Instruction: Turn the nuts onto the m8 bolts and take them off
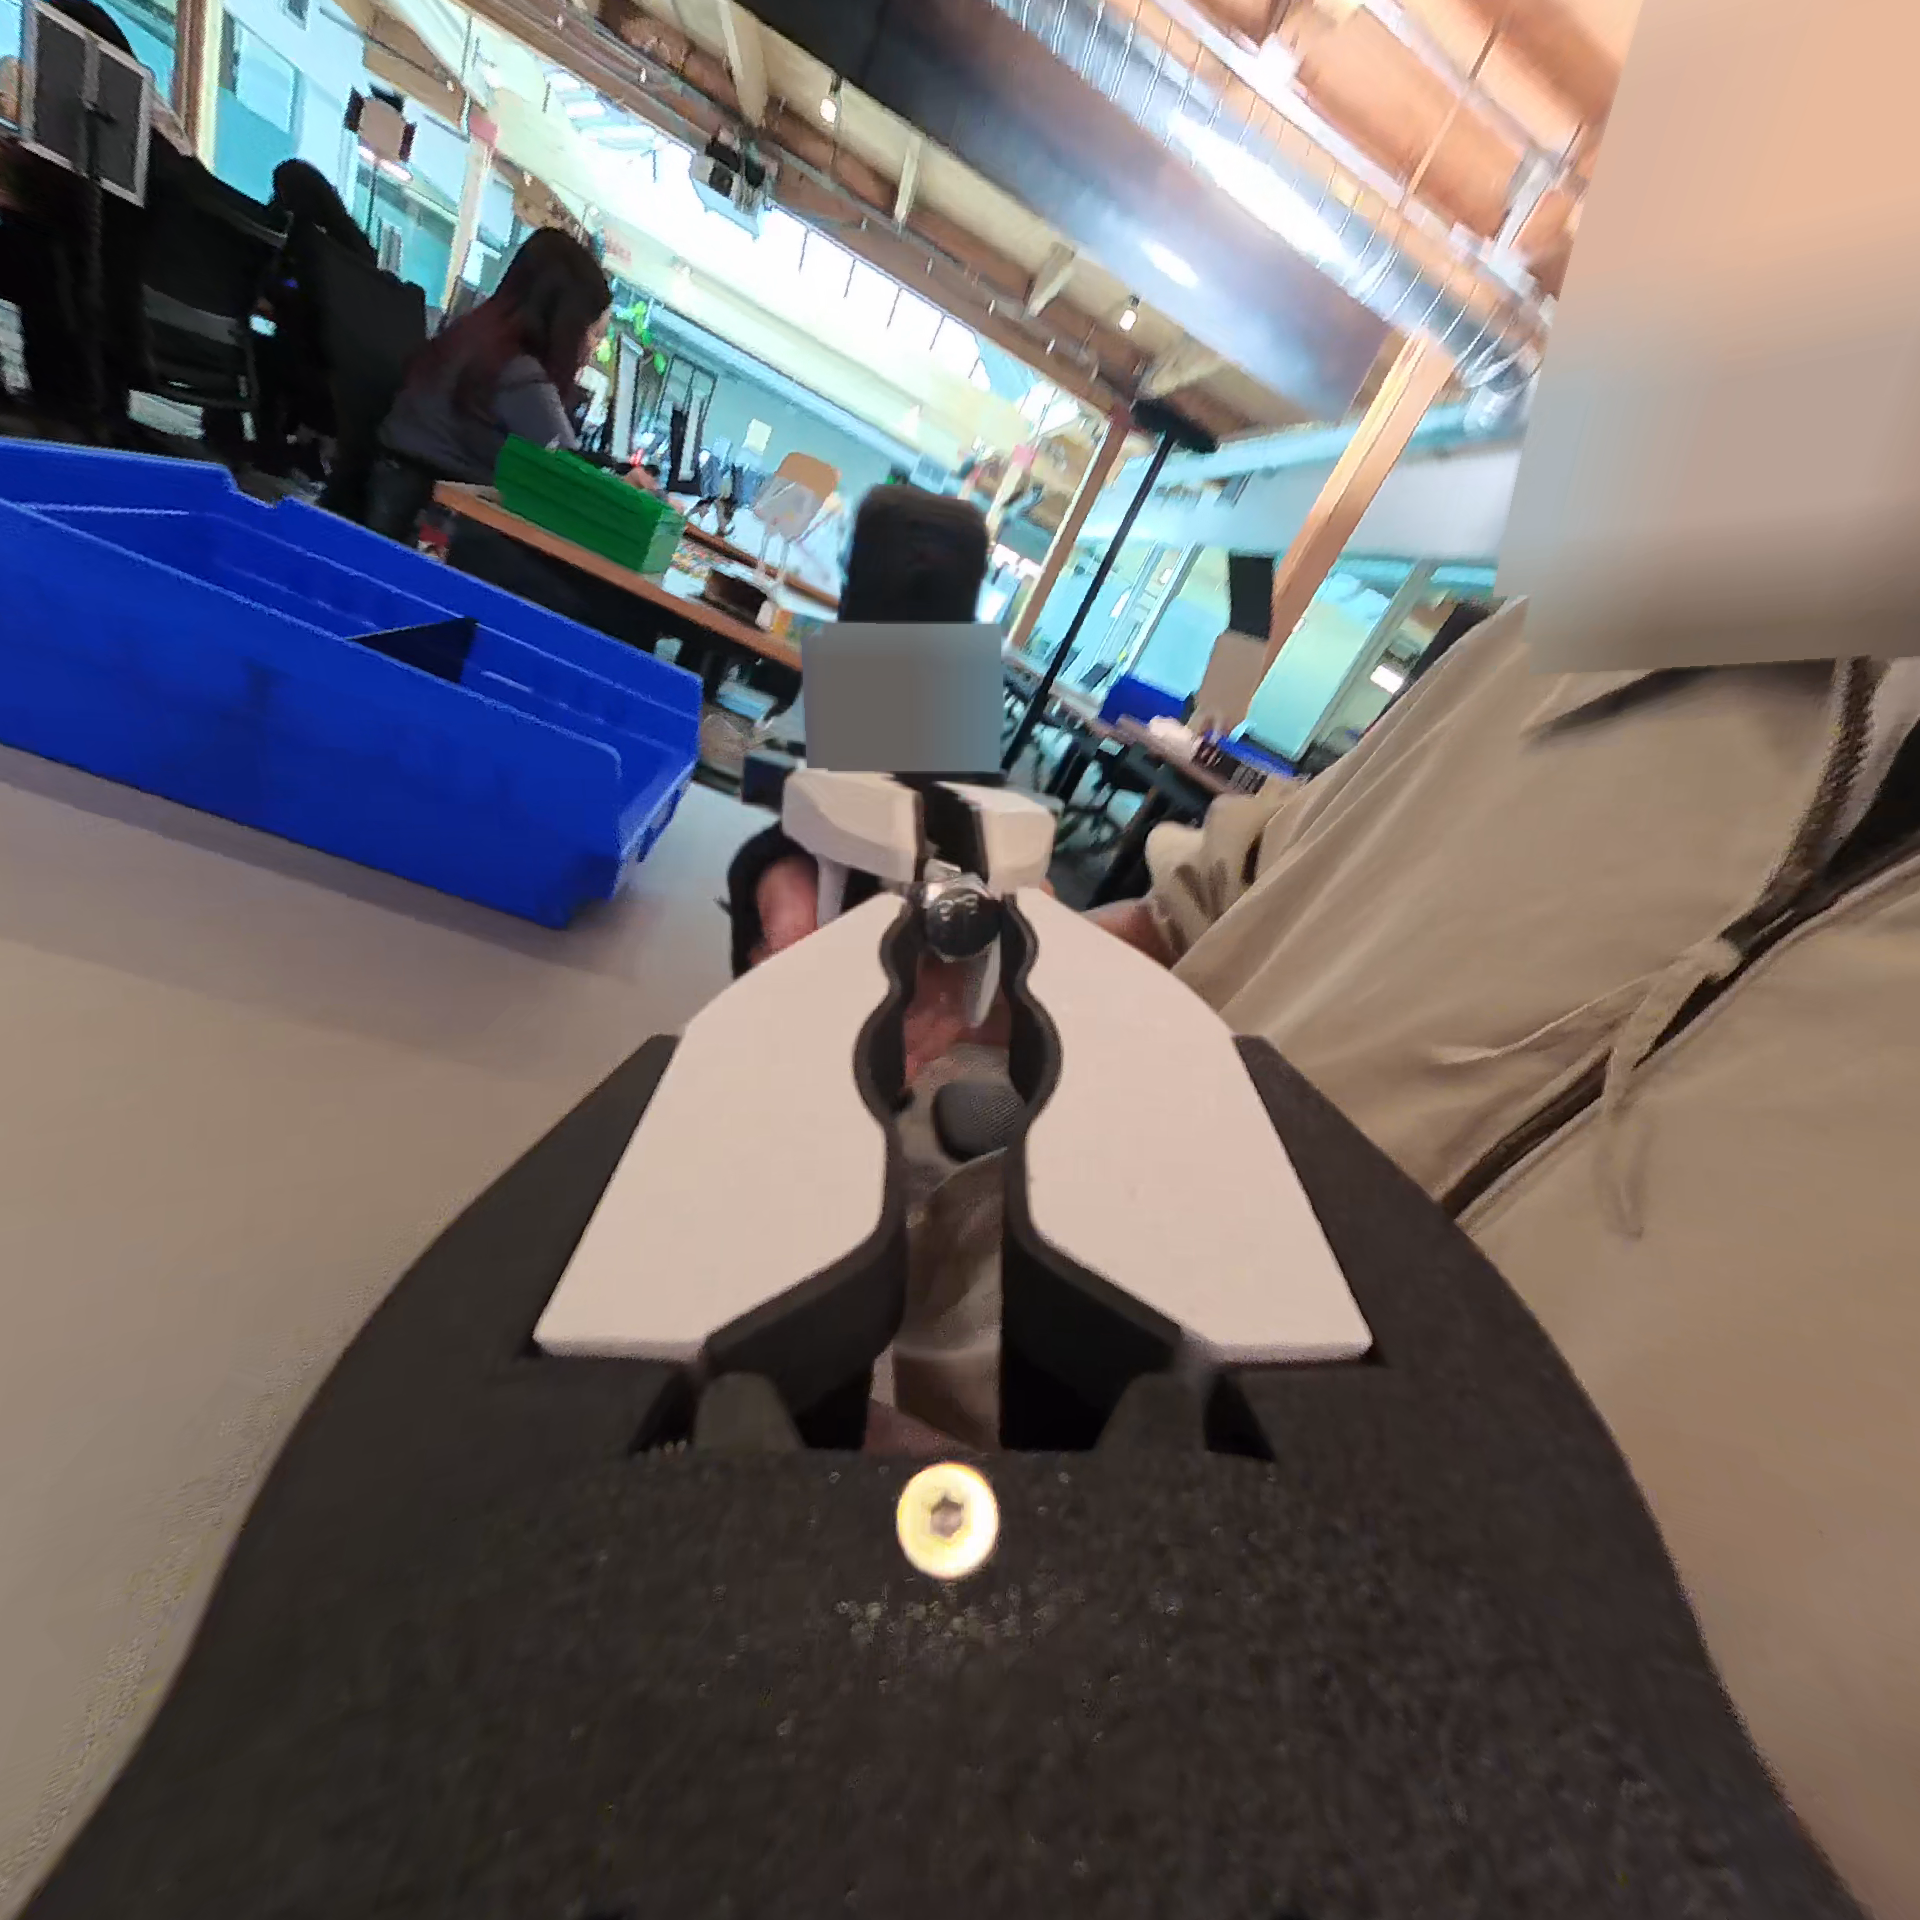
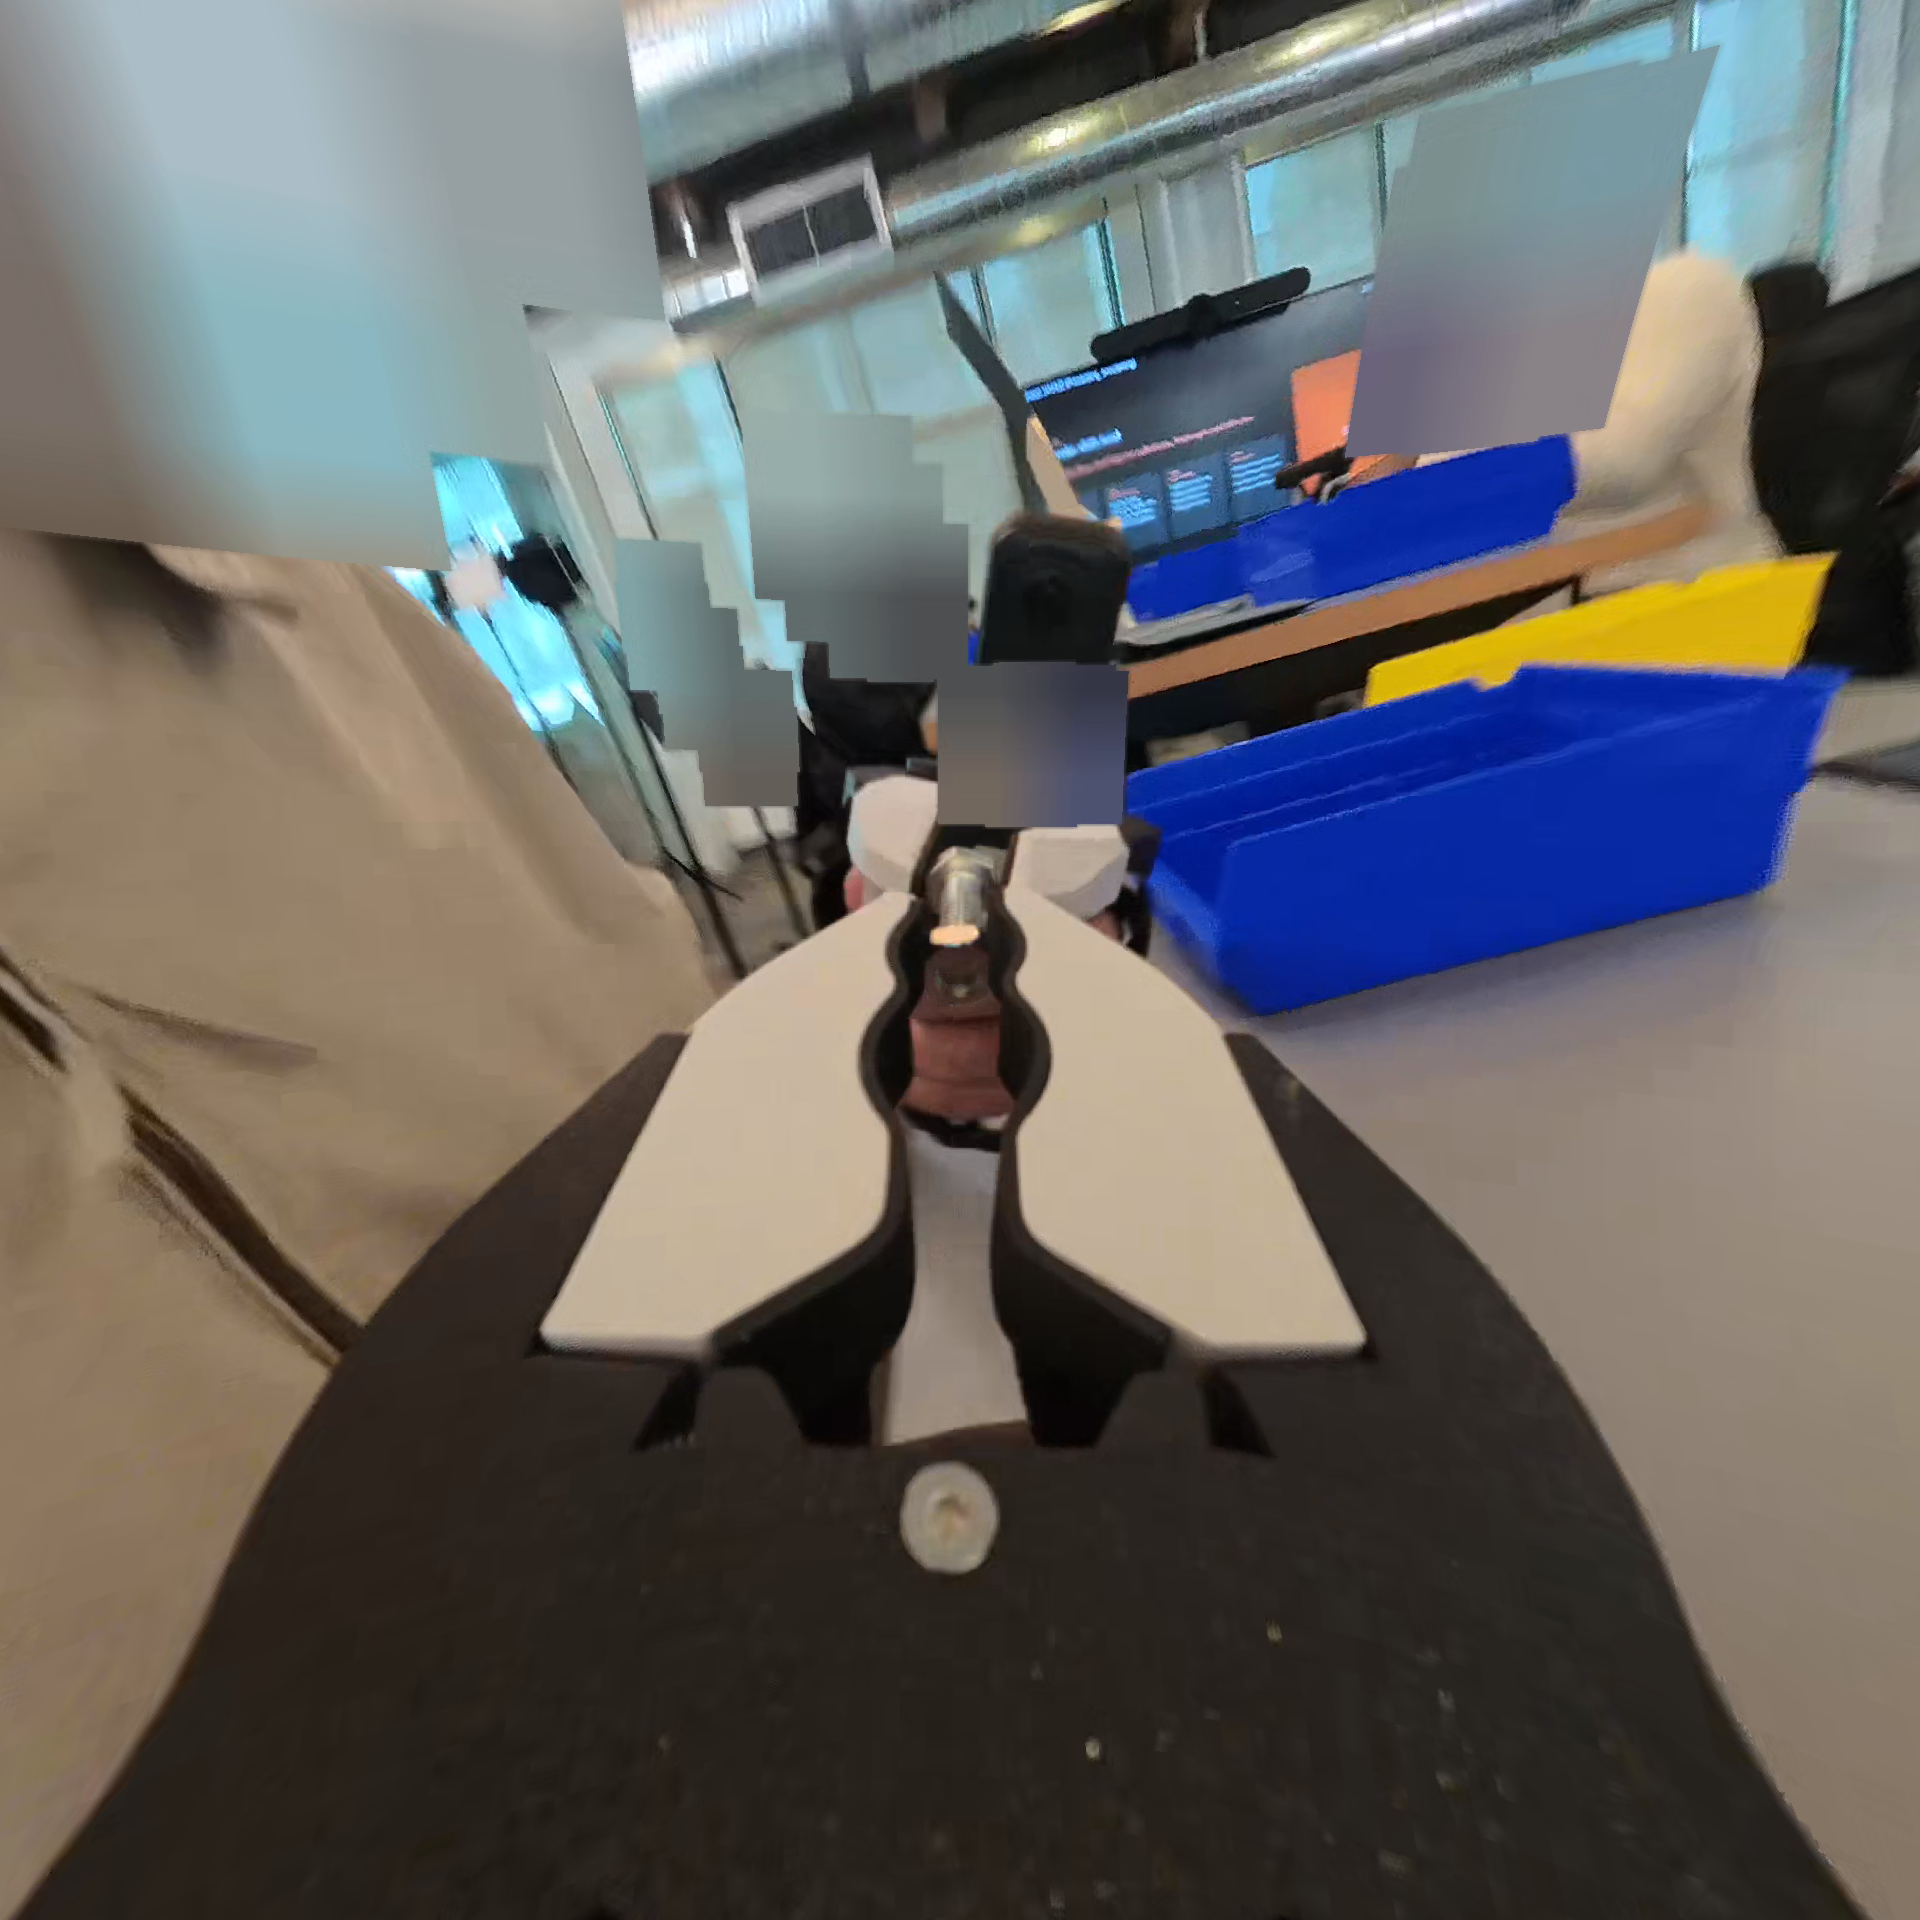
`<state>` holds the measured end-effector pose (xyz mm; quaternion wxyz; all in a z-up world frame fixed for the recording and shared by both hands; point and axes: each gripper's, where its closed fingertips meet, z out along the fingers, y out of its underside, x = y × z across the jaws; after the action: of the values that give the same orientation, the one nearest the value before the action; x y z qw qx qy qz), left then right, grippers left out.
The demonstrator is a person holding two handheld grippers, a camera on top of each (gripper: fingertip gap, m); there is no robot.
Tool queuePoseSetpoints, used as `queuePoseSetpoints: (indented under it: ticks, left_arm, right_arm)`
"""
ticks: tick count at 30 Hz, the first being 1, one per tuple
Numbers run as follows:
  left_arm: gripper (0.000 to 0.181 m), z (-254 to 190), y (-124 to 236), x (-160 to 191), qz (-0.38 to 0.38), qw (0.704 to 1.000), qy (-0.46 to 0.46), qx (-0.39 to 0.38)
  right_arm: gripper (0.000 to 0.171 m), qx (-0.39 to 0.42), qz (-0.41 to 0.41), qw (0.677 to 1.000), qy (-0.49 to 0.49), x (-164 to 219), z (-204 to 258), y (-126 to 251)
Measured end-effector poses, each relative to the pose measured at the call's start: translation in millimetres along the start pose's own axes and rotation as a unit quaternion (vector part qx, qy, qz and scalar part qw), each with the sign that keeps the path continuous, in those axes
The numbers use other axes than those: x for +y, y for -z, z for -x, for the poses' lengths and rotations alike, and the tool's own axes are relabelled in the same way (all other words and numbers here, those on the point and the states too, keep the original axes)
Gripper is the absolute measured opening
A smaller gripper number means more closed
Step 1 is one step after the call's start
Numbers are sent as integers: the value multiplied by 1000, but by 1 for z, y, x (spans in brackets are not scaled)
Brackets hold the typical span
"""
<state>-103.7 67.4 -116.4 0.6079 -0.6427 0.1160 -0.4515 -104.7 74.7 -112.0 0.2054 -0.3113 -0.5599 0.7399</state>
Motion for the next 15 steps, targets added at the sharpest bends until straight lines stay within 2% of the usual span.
queuePoseSetpoints:
  ticks: [3,6,9,13,14,15]
  left_arm:
    - [14,-3,-2,-3,-40,996,66,33]
    - [14,-2,-3,-3,-67,988,129,60]
    - [14,-1,-3,-2,-80,979,171,74]
    - [14,0,-4,0,-89,965,226,99]
    - [15,1,-4,1,-88,963,234,102]
    - [14,2,-4,1,-90,963,235,99]
  right_arm:
    - [10,27,41,987,156,-5,3,0]
    - [10,48,82,952,292,-5,4,0]
    - [10,68,113,903,408,-3,2,-1]
    - [10,86,129,817,555,-2,3,-1]
    - [10,87,131,801,577,-1,3,0]
    - [10,88,130,799,581,-1,2,0]
